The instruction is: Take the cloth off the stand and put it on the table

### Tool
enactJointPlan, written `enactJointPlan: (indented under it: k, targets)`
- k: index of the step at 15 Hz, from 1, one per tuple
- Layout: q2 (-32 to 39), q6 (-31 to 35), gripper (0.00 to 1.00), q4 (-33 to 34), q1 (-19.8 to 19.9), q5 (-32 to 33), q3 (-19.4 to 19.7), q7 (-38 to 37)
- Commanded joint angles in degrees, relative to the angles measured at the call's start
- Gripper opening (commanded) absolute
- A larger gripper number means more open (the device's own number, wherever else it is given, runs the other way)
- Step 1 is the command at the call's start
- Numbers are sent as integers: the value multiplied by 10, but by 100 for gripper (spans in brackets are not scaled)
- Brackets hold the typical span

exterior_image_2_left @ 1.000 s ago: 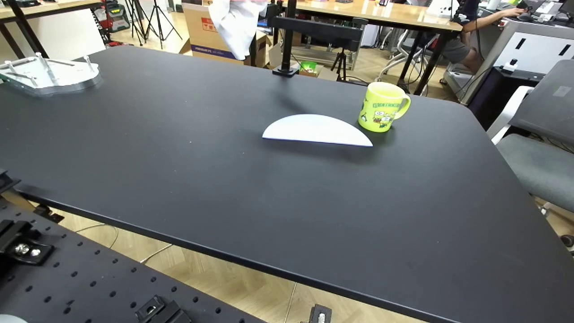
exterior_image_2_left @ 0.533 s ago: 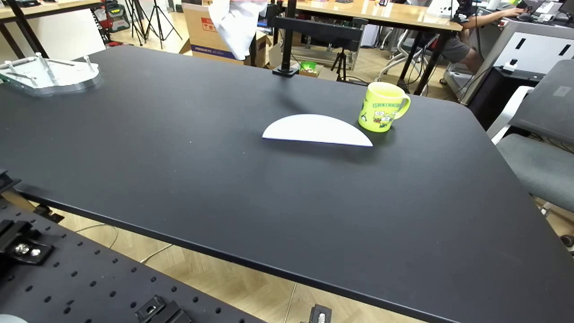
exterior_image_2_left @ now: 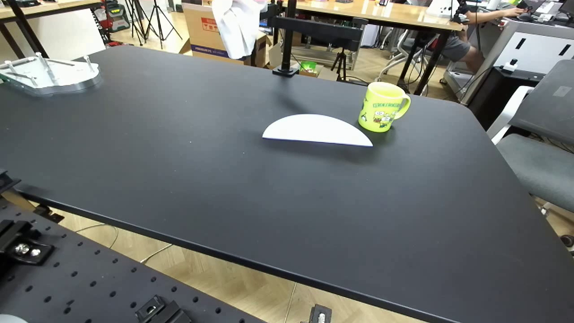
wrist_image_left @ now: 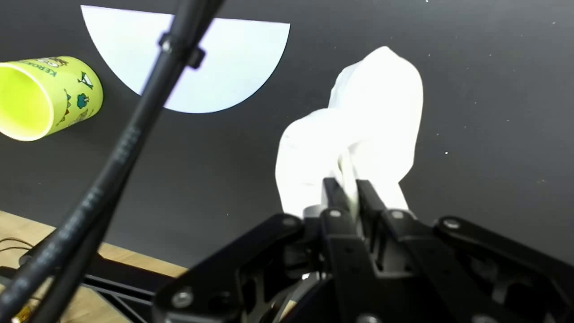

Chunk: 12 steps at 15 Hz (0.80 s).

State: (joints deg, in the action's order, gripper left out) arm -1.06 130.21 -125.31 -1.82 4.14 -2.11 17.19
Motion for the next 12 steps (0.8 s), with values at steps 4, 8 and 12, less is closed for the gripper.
enactJointPlan:
  k: [4, 8, 12]
  targets:
    - [-44, -72, 1, -17, -26, -64, -18, 71]
    - [-64, -111, 1, -45, -56, -118, -36, 127]
    - [-57, -113, 1, -66, -72, -121, -46, 127]
